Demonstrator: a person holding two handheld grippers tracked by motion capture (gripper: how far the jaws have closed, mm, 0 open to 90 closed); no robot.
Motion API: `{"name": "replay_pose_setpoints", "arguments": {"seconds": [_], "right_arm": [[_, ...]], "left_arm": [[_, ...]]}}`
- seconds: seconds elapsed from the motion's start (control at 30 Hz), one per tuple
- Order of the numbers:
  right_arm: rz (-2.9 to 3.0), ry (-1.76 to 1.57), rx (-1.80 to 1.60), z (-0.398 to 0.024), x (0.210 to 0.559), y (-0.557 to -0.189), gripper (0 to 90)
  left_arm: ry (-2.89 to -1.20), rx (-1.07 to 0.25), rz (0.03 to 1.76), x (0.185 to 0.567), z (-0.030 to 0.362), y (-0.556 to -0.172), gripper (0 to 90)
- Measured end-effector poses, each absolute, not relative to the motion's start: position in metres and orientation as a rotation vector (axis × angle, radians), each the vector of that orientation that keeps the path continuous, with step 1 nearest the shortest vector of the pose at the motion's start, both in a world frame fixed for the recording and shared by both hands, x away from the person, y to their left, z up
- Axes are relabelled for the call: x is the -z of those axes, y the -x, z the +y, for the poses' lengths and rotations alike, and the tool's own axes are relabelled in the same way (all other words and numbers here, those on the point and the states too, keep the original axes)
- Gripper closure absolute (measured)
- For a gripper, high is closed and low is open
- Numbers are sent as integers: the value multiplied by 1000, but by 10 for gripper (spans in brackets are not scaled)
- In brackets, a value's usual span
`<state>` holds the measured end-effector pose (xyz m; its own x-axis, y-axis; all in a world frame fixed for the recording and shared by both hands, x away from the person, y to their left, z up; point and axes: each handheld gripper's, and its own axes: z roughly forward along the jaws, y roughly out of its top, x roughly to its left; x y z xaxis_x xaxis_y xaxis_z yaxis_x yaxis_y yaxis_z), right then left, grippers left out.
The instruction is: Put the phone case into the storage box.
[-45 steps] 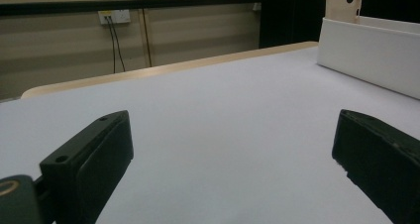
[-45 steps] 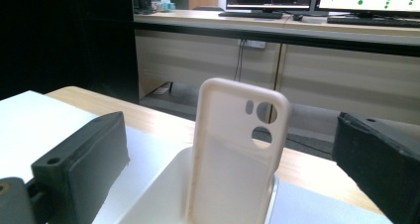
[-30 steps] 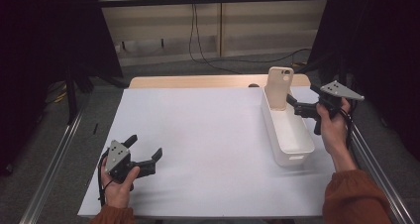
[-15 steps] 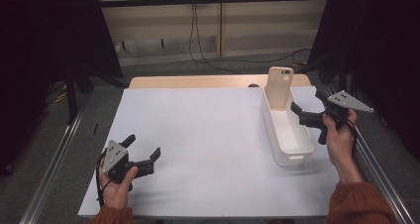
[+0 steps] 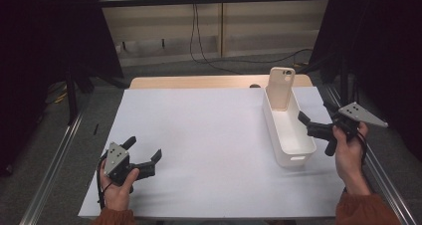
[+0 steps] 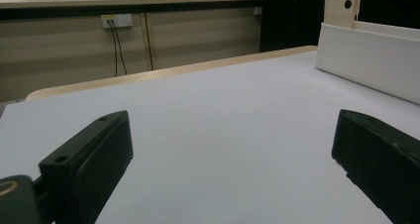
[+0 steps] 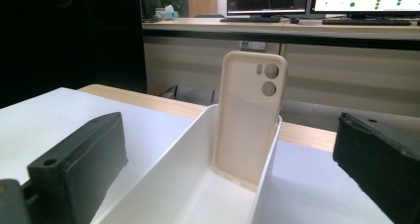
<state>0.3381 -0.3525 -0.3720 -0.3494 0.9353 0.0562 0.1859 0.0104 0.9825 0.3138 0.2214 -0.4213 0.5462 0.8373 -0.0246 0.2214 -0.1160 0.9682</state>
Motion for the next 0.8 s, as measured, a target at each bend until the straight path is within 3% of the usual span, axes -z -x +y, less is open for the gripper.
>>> {"name": "replay_pose_setpoints", "arguments": {"seconds": [0.8], "right_arm": [[1606, -1167, -1384, -350, 394, -279, 0]], "left_arm": [[-1620, -670, 921, 421, 220, -308, 24]]}}
